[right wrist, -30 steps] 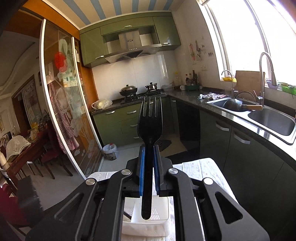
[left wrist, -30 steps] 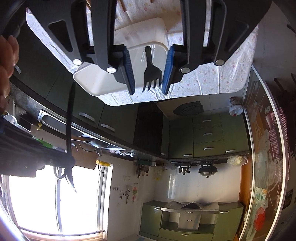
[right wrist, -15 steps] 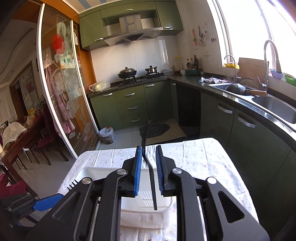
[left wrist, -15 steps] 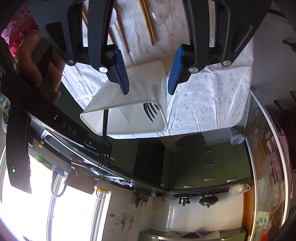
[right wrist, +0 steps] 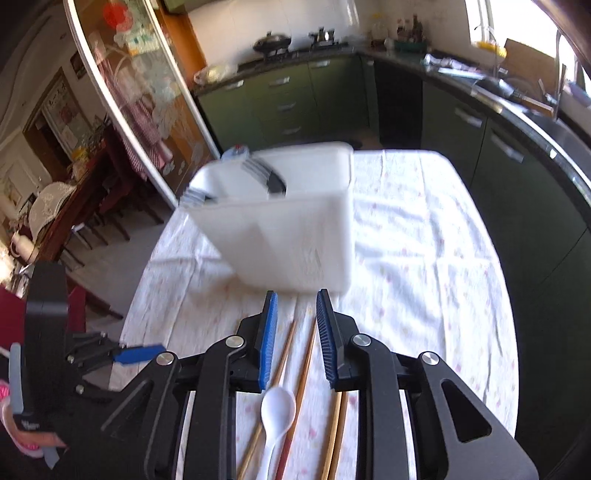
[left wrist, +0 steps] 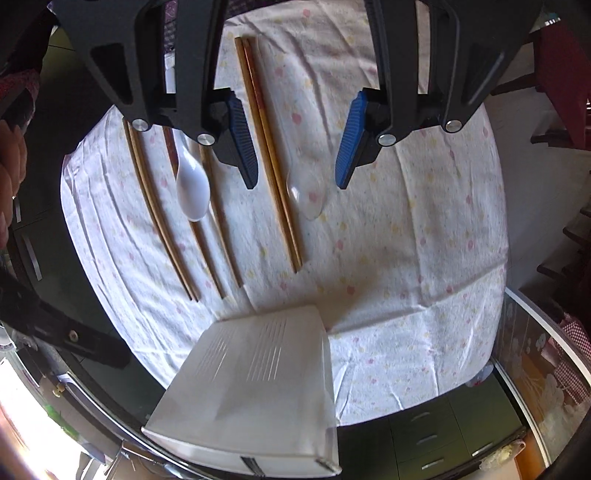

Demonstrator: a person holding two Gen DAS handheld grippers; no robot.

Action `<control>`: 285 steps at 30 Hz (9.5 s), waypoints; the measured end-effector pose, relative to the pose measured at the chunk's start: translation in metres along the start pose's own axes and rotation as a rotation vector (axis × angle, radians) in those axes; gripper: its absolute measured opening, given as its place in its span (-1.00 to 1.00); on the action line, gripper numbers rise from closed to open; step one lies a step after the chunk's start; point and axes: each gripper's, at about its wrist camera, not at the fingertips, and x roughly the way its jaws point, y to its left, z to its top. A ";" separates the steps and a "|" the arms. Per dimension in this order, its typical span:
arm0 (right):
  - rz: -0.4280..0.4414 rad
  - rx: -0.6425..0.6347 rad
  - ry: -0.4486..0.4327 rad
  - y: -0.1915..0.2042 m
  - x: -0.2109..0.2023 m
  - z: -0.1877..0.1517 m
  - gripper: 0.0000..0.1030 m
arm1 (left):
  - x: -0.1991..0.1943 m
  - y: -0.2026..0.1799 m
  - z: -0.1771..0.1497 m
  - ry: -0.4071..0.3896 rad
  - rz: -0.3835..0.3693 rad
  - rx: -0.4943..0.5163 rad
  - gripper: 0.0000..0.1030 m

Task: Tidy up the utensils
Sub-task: 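Grasp the clear spoon with the left tool while the right tool grasps the white spoon, then lift both spoons and release them into the white caddy, then lower the left tool onto a wooden chopstick while the right tool grasps another chopstick, then lift both chopsticks and drop them into the white caddy, then lower both tools toward the remaining wooden chopsticks on the cloth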

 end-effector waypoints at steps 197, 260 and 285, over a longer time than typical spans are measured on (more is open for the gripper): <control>0.133 -0.040 -0.063 -0.005 -0.103 0.009 -0.86 | -0.138 -0.032 0.042 -0.399 -0.120 0.044 -0.88; -0.036 -0.057 0.392 -0.061 0.052 -0.059 -0.54 | 0.065 -0.022 0.015 0.111 -0.037 -0.037 -0.29; -0.072 -0.082 0.478 -0.033 0.101 -0.046 -0.71 | 0.077 -0.035 0.025 0.140 0.029 0.021 -0.81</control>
